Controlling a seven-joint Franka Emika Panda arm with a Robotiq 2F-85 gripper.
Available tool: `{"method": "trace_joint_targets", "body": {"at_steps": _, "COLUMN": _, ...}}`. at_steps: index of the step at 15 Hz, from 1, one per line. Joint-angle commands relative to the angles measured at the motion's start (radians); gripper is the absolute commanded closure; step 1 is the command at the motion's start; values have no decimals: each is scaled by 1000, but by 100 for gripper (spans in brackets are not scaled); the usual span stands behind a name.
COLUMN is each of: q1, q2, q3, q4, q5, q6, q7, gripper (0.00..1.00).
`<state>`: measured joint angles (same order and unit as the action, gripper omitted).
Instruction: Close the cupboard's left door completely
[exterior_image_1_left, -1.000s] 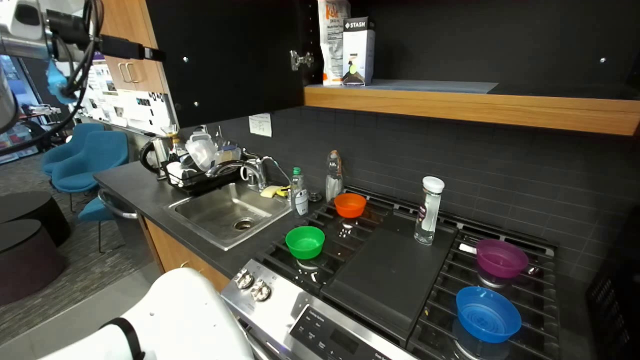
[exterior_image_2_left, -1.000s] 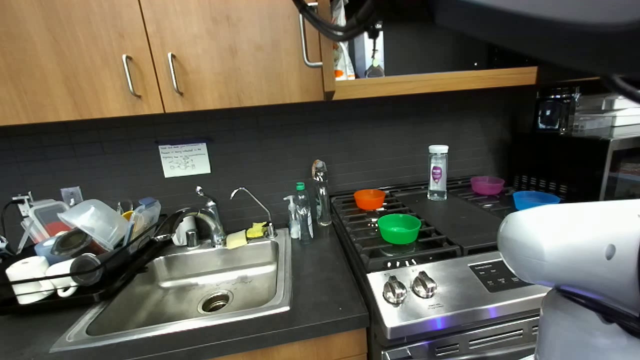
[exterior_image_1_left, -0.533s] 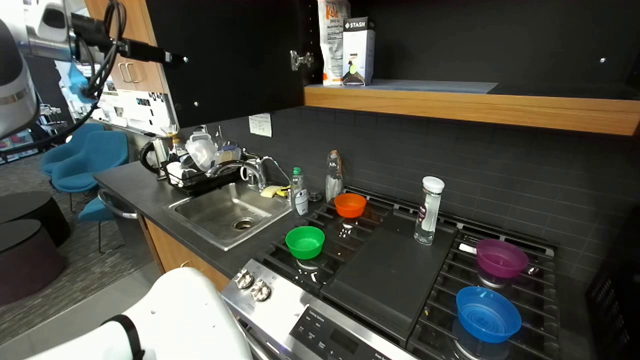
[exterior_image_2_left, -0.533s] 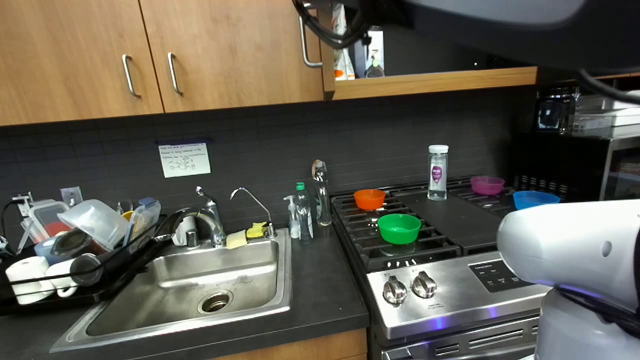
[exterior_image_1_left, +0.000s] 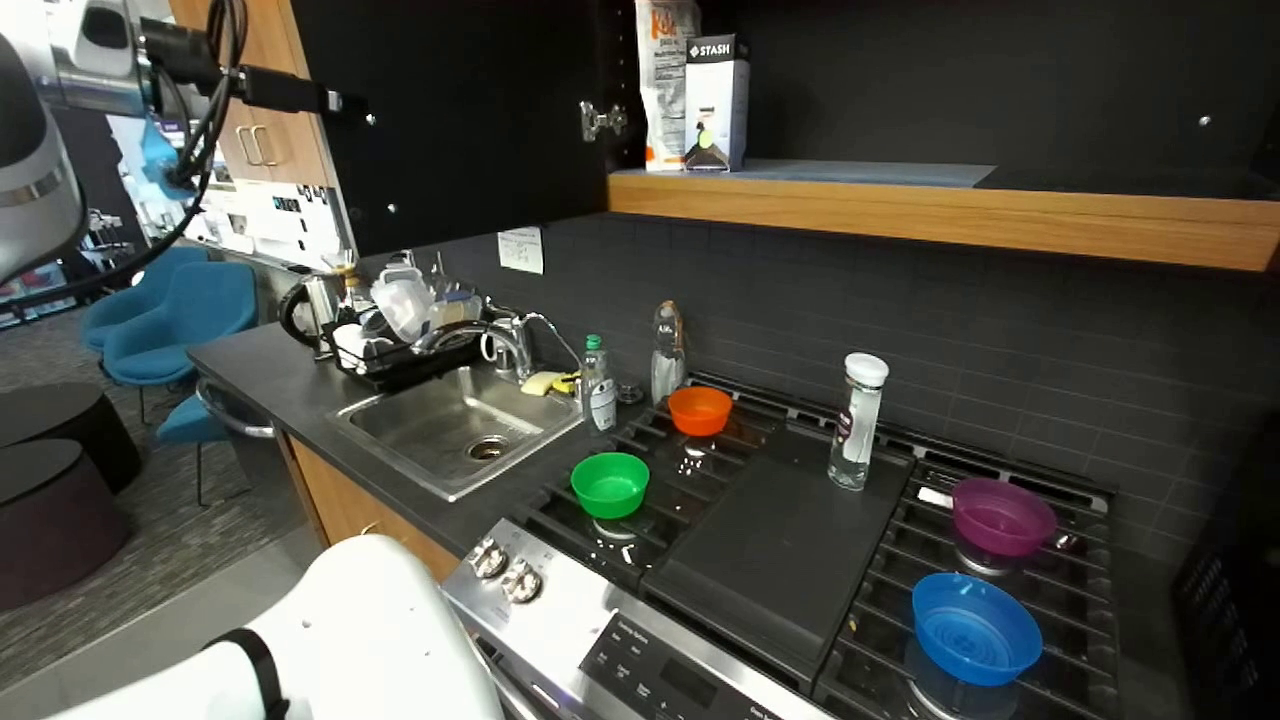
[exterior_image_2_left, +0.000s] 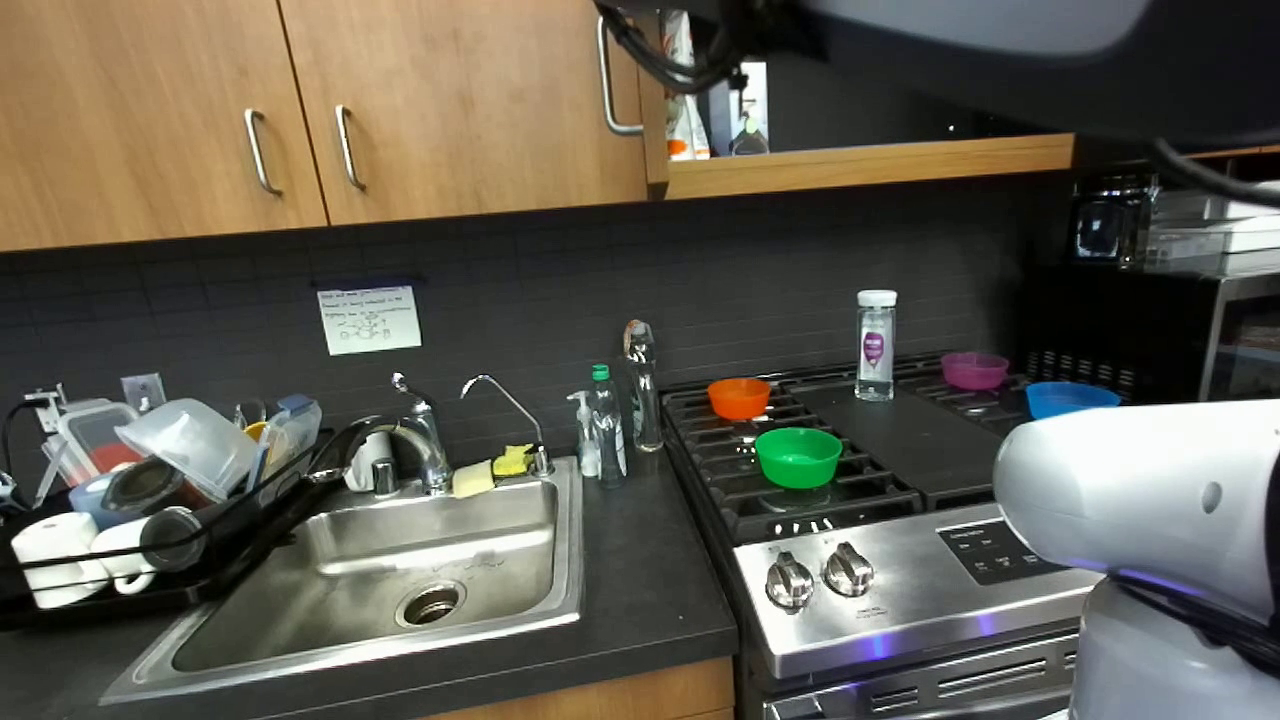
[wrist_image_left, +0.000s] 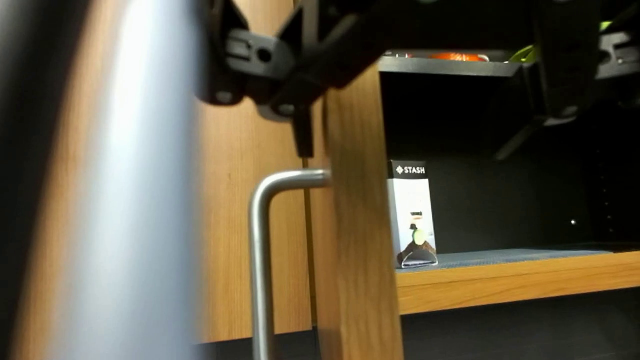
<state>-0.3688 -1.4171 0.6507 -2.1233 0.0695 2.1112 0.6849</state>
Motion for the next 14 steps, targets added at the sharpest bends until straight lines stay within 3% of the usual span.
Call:
{"method": "trace_joint_targets", "body": {"at_steps": 1, "q1": -14, "q2": 19, "q3": -17, "q4": 20, "q5": -48, "q6": 22, "q7": 7, "gripper": 0}}
{"method": "trace_joint_targets", "body": {"at_steps": 14, "q1": -70, "q2": -7, "q3": -71, "q4": 10, "q5": -209, "q6": -1, "q7": 4, "gripper": 0}}
